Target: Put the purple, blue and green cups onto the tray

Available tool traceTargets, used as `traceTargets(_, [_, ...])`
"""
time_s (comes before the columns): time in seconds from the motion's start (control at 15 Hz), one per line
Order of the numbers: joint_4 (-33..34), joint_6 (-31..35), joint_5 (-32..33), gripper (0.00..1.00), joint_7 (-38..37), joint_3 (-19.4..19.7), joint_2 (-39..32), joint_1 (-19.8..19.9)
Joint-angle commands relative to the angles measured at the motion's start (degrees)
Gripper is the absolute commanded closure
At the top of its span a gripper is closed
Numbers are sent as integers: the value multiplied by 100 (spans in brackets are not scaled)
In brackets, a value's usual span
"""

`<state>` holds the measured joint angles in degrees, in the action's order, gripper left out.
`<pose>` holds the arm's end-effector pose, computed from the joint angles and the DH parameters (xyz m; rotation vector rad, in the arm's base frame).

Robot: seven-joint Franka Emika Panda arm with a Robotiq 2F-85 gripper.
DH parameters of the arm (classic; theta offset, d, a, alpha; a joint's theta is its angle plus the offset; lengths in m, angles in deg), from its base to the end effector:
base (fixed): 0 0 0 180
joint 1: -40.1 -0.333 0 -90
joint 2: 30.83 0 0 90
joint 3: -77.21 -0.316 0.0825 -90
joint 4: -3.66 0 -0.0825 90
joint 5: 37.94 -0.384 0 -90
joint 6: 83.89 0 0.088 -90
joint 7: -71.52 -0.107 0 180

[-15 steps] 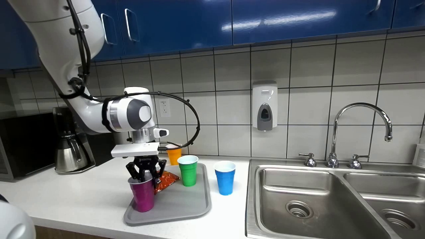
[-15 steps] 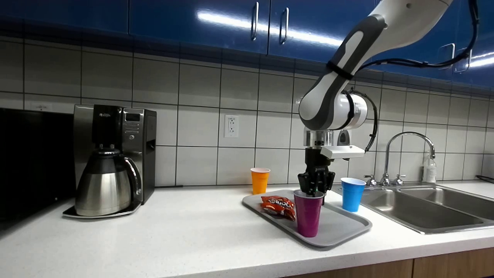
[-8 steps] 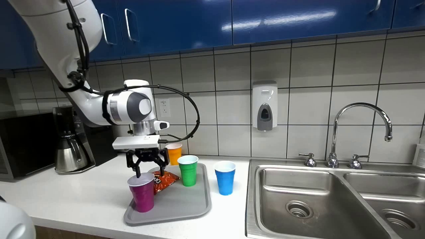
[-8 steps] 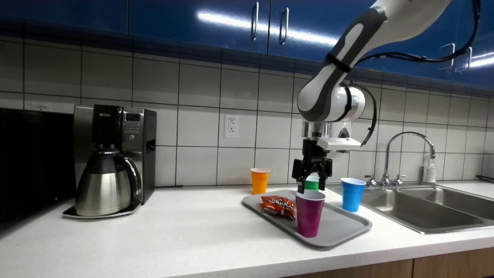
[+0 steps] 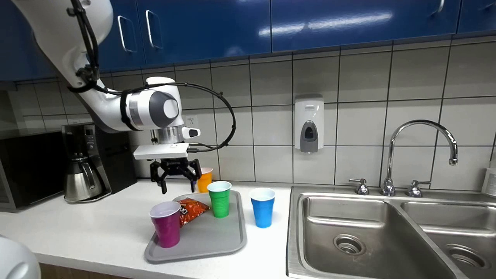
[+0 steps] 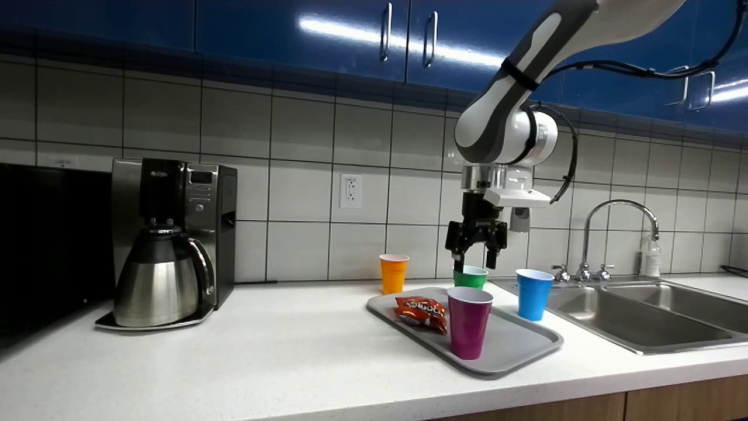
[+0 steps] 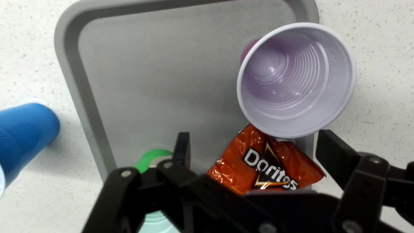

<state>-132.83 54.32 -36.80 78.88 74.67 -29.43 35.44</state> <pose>0.4941 0.0623 0.3351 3.0975 0.4185 0.0850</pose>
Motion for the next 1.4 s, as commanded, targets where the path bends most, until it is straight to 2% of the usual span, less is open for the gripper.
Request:
traceTargets(0.0, [238, -327, 91, 0, -34, 104, 131, 172])
traceTargets(0.47, [699, -316, 329, 0, 72, 545, -73, 583])
traceTargets(0.73, [984, -262, 240, 0, 243, 773, -362, 805])
traceTargets(1.33, [1724, -220, 263, 0, 67, 870, -1338, 950])
